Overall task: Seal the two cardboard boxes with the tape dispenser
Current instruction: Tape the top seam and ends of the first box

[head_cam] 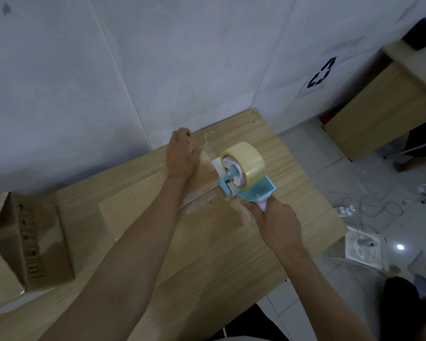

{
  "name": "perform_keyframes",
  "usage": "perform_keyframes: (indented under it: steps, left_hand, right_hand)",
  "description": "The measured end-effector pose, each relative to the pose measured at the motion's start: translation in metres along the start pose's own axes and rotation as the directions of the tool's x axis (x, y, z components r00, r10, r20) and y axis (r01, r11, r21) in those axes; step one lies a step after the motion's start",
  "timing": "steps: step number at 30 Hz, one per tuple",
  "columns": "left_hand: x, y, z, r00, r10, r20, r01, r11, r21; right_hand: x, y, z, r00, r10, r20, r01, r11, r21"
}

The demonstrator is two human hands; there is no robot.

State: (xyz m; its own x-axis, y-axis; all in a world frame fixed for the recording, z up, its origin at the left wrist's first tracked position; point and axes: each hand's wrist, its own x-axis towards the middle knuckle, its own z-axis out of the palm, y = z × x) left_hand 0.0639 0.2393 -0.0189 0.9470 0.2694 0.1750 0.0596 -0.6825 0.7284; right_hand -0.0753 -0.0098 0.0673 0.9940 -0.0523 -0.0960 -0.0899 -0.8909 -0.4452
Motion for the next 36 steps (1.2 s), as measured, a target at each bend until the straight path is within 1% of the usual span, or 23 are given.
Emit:
perform_keyframes:
  steps: [1, 2, 3, 4, 5, 6, 7, 8, 9, 10, 11, 13, 14, 16, 20, 25, 28, 30, 32, 34, 35, 36]
  left_hand:
    - [0.0, 0.0, -0.003, 0.997, -0.053, -0.056, 0.05, 0.998, -0.049]
    - [-0.001, 0.001, -0.006, 0.99, -0.084, -0.117, 0.077, 0.995, -0.06]
    - [-0.003, 0.0, -0.01, 0.982, -0.083, -0.171, 0.082, 0.997, -0.016]
    - [-0.007, -0.001, -0.014, 0.981, -0.044, -0.19, 0.058, 0.996, 0.065]
    - [-0.014, -0.001, -0.017, 0.988, 0.019, -0.155, 0.005, 0.989, 0.15]
    - [-0.025, -0.001, -0.017, 0.993, 0.1, -0.059, -0.086, 0.973, 0.213]
    - [-0.038, -0.002, -0.018, 0.981, 0.178, 0.075, -0.191, 0.951, 0.245]
    - [-0.051, -0.004, -0.018, 0.951, 0.232, 0.205, -0.282, 0.922, 0.264]
    - [-0.061, -0.005, -0.017, 0.92, 0.26, 0.295, -0.347, 0.888, 0.301]
    - [-0.066, -0.007, -0.014, 0.903, 0.272, 0.332, -0.387, 0.849, 0.359]
    - [-0.066, -0.006, -0.011, 0.906, 0.257, 0.336, -0.387, 0.823, 0.416]
    - [-0.061, 0.001, -0.004, 0.935, 0.179, 0.305, -0.318, 0.803, 0.504]
    - [-0.06, 0.004, -0.001, 0.947, 0.143, 0.287, -0.283, 0.795, 0.536]
    - [-0.062, 0.005, 0.003, 0.954, 0.109, 0.279, -0.257, 0.774, 0.578]
    - [-0.068, 0.013, 0.003, 0.96, 0.028, 0.28, -0.2, 0.768, 0.609]
    - [-0.066, 0.019, 0.003, 0.953, -0.033, 0.3, -0.165, 0.774, 0.611]
    - [-0.068, 0.025, 0.005, 0.952, -0.084, 0.294, -0.13, 0.758, 0.639]
    - [-0.074, 0.037, 0.005, 0.976, -0.086, 0.202, -0.066, 0.764, 0.642]
    - [-0.092, 0.049, 0.004, 0.989, -0.045, 0.14, -0.046, 0.809, 0.586]
    - [-0.121, 0.049, 0.005, 0.986, 0.034, 0.164, -0.114, 0.855, 0.506]
    - [-0.135, 0.049, 0.006, 0.979, 0.047, 0.196, -0.138, 0.867, 0.479]
    - [-0.146, 0.047, 0.007, 0.968, 0.028, 0.248, -0.147, 0.868, 0.475]
  right_hand:
    - [0.0, -0.001, -0.001, 1.0, 0.007, 0.008, -0.007, 1.0, -0.005]
    - [0.0, -0.001, -0.001, 1.0, 0.017, 0.017, -0.016, 1.0, -0.006]
    - [0.0, -0.002, -0.001, 0.999, 0.021, 0.029, -0.021, 1.0, -0.008]
    - [0.001, -0.002, -0.001, 0.999, 0.025, 0.04, -0.025, 1.0, -0.008]
    - [0.001, -0.002, -0.001, 0.998, 0.029, 0.048, -0.029, 1.0, -0.006]
    - [0.002, -0.001, -0.001, 0.998, 0.033, 0.056, -0.033, 0.999, 0.002]
    - [0.004, 0.0, -0.001, 0.998, 0.03, 0.064, -0.031, 0.999, 0.009]
    - [0.005, 0.0, -0.001, 0.997, 0.025, 0.069, -0.026, 1.0, 0.014]
    - [0.006, 0.0, -0.002, 0.997, 0.019, 0.072, -0.02, 1.0, 0.019]
    - [0.006, -0.001, -0.002, 0.997, 0.013, 0.077, -0.015, 1.0, 0.027]
    - [0.006, 0.0, -0.001, 0.997, 0.005, 0.077, -0.007, 0.999, 0.034]
    - [0.006, 0.001, 0.0, 0.998, -0.011, 0.065, 0.009, 1.0, 0.028]
    - [0.007, 0.002, 0.0, 0.998, -0.012, 0.066, 0.011, 1.0, 0.024]
    - [0.008, 0.002, 0.0, 0.998, -0.017, 0.063, 0.015, 1.0, 0.023]
    - [-0.001, 0.011, -0.006, 0.996, -0.021, 0.085, 0.021, 1.0, 0.007]
    - [-0.043, 0.061, -0.021, 0.995, -0.025, 0.097, 0.027, 0.999, -0.017]
    - [-0.052, 0.069, -0.021, 0.996, -0.023, 0.084, 0.025, 1.0, -0.018]
    - [-0.047, 0.068, -0.02, 0.997, -0.039, 0.072, 0.04, 0.999, -0.013]
    - [-0.045, 0.071, -0.018, 0.996, -0.046, 0.078, 0.045, 0.999, 0.008]
    - [-0.046, 0.075, -0.017, 0.995, -0.05, 0.083, 0.047, 0.998, 0.038]
    - [-0.047, 0.077, -0.017, 0.995, -0.054, 0.082, 0.05, 0.997, 0.053]
    - [-0.047, 0.078, -0.016, 0.995, -0.057, 0.082, 0.052, 0.996, 0.066]
